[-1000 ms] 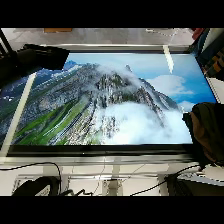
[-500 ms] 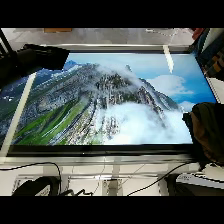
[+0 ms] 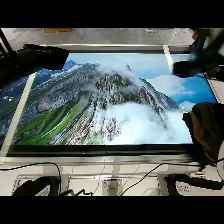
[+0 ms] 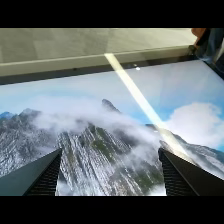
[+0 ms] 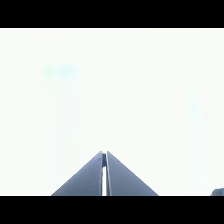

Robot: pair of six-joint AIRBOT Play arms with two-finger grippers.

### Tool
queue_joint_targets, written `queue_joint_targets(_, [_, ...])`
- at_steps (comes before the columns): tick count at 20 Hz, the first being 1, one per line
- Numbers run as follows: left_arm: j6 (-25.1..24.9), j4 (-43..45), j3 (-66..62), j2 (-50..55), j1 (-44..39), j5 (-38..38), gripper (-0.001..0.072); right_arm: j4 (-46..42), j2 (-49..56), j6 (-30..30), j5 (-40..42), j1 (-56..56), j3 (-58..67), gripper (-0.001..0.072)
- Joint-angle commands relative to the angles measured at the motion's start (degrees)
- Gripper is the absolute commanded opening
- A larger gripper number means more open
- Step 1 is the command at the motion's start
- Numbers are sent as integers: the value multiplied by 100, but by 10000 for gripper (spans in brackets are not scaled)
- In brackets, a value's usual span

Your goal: Fold the clothes and pants, and hang the long-sleeved shirts on hangers.

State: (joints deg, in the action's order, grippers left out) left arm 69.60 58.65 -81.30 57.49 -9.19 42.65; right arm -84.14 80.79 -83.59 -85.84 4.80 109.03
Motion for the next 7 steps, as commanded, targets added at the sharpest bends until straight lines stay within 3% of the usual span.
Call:
queue_joint_targets(1, [0,2,0,-2,0,0,698,-236,-2,291,101,1309,0,17])
queue_joint_targets(7, [0,2,0,-2,0,0,698,-33,-2,267,33,1808,0,18])
